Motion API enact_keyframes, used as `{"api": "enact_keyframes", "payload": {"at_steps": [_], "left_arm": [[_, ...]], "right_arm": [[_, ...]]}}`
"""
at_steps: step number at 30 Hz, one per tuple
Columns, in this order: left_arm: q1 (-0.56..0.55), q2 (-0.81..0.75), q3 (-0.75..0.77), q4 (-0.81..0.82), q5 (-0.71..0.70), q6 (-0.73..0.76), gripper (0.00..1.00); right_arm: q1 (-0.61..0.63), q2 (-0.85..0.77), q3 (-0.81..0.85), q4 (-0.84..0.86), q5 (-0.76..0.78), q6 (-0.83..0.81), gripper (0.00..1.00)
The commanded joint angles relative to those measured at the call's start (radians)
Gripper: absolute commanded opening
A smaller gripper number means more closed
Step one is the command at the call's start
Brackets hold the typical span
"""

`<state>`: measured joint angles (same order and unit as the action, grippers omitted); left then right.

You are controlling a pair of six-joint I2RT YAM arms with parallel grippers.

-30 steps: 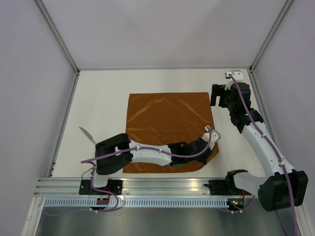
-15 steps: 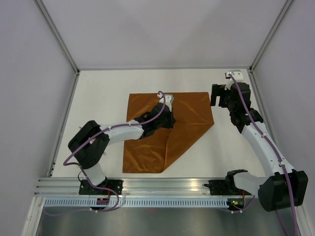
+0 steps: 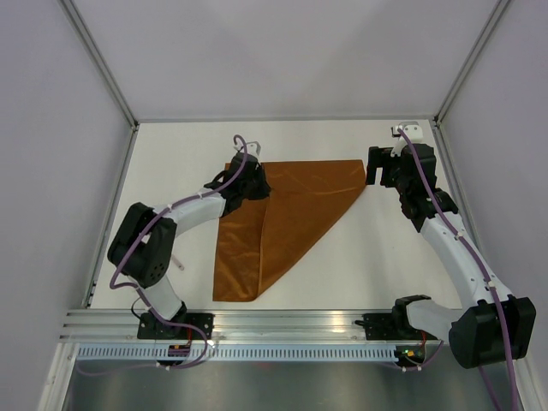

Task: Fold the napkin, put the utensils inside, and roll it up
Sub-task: Fold the napkin

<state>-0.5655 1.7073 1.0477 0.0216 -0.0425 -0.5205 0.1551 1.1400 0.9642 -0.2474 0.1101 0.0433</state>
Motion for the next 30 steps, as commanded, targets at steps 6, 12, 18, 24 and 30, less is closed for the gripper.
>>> {"api": "enact_keyframes", "payload": {"at_steps": [6,12,18,24,30], "left_arm": [[0.143,0.02,0.123,-0.095,0.078,0.043,0.02],[0.206,0.067,0.184,-0.132,0.099,0.057,0.02],[0.248,0.112,0.253,-0.164,0.112,0.07,0.02],[0.277,0.144,0.304,-0.193,0.115,0.083,0.02],[0.295,0.17,0.344,-0.215,0.112,0.096,0.02]], "right_arm": [[0.004,-0.008,0.025,0.007,0.013,-0.013,0.98],[0.004,-0.009,0.025,0.007,0.011,-0.014,0.98],[0.004,-0.009,0.024,0.008,0.013,-0.014,0.98],[0.003,-0.013,0.024,0.01,0.013,-0.013,0.98],[0.004,-0.013,0.024,0.008,0.014,-0.016,0.98]]}}
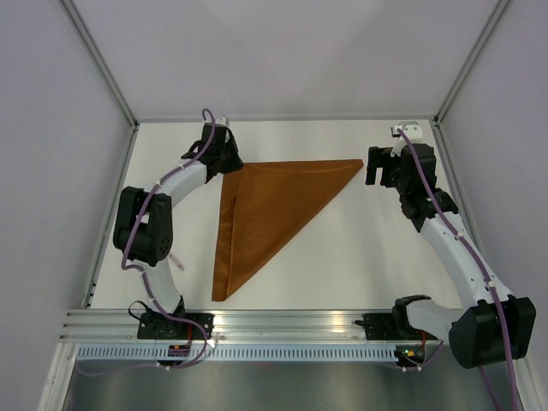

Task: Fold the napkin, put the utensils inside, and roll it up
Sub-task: Fold the napkin

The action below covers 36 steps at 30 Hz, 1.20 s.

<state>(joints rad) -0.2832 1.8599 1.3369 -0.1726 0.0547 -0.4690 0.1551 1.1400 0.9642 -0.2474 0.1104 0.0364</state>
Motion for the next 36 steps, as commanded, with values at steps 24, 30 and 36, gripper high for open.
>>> {"api": "enact_keyframes", "payload": {"at_steps": [24,30,36], "left_arm": [[0.088,0.094,0.165,-0.077,0.028,0.069,0.02],[0.101,0.101,0.169,-0.079,0.034,0.067,0.02],[0.105,0.114,0.194,-0.09,0.036,0.067,0.02]], "right_arm": [[0.004,-0.002,0.022,0.011,0.017,-0.013,0.98],[0.004,0.0,0.022,0.011,0.017,-0.013,0.98],[0.004,0.0,0.022,0.013,0.014,-0.013,0.98]]}}
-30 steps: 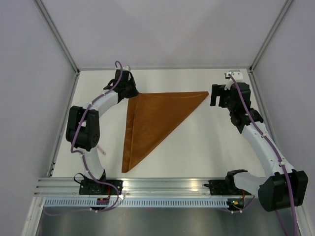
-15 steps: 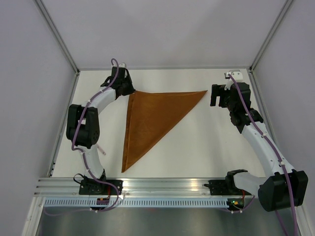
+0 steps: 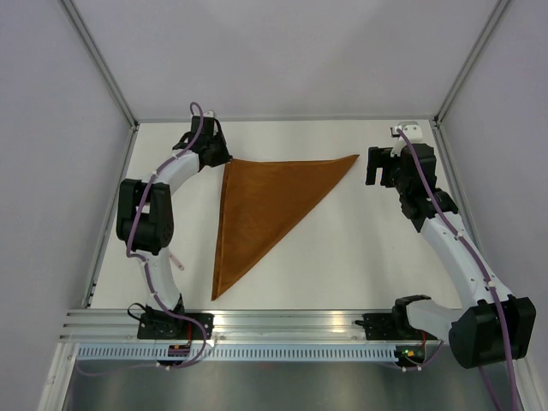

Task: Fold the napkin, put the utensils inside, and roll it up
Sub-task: Fold the napkin

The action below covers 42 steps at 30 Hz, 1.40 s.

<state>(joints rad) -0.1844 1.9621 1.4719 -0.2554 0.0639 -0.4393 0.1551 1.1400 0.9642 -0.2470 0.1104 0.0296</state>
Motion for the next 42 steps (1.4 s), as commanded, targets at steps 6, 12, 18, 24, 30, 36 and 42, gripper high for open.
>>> {"api": "enact_keyframes", "payload": {"at_steps": [6,12,18,24,30,36,42], "left_arm": [[0.011,0.026,0.088,-0.019,0.025,0.04,0.02],[0.016,0.038,0.099,-0.025,0.025,0.042,0.02],[0.025,0.05,0.099,-0.025,0.027,0.042,0.02],[0.028,0.06,0.1,-0.025,0.025,0.042,0.02],[0.033,0.07,0.102,-0.027,0.028,0.042,0.02],[0.036,0.081,0.103,-0.027,0.02,0.04,0.02],[0.037,0.095,0.107,-0.024,-0.001,0.04,0.06]], "right_arm": [[0.004,0.0,0.022,0.012,0.012,-0.007,0.98],[0.003,0.001,0.021,0.011,0.011,-0.005,0.98],[0.004,0.001,0.021,0.012,0.011,-0.007,0.98],[0.003,0.004,0.019,0.011,0.009,-0.007,0.98],[0.003,0.006,0.019,0.011,0.008,-0.008,0.98],[0.004,0.009,0.019,0.012,0.005,-0.008,0.98],[0.003,0.009,0.022,0.008,-0.002,-0.008,0.98]]}}
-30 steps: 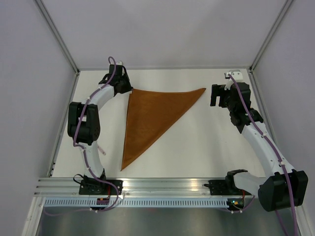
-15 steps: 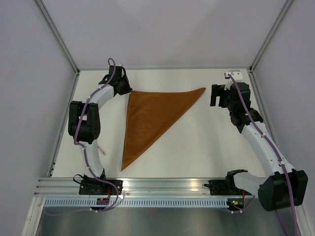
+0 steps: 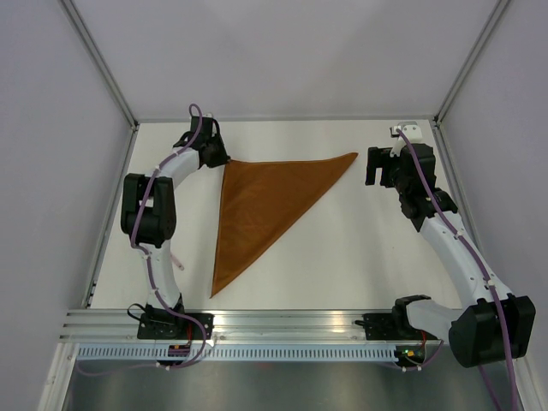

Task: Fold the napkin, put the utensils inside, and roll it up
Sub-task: Fold the napkin, then grab a utensil with the left arm

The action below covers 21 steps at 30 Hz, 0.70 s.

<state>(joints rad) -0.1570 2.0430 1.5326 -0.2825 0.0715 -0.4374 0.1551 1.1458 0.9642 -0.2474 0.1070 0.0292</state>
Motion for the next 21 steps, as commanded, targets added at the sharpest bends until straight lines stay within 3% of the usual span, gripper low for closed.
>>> {"api": "enact_keyframes", "payload": {"at_steps": [1,2,6,9,15,21], "left_arm": [[0.011,0.017,0.046,0.003,-0.019,0.034,0.11],[0.013,0.019,0.046,0.012,-0.022,0.032,0.16],[0.013,0.0,0.02,0.055,-0.068,0.028,0.64],[0.014,-0.035,-0.014,0.055,-0.14,0.022,0.74],[0.013,-0.294,-0.289,0.062,-0.332,-0.11,0.74],[0.014,-0.57,-0.549,-0.078,-0.527,-0.297,0.68]], "right_arm": [[0.003,0.003,0.022,0.01,0.002,-0.008,0.98],[0.003,0.003,0.022,0.01,0.0,-0.008,0.98],[0.003,0.002,0.024,0.007,-0.003,-0.008,0.98],[0.004,-0.001,0.024,0.005,-0.006,-0.008,0.98],[0.004,-0.017,0.024,0.005,-0.024,-0.005,0.98],[0.004,-0.035,0.021,0.002,-0.049,-0.002,0.98]]}}
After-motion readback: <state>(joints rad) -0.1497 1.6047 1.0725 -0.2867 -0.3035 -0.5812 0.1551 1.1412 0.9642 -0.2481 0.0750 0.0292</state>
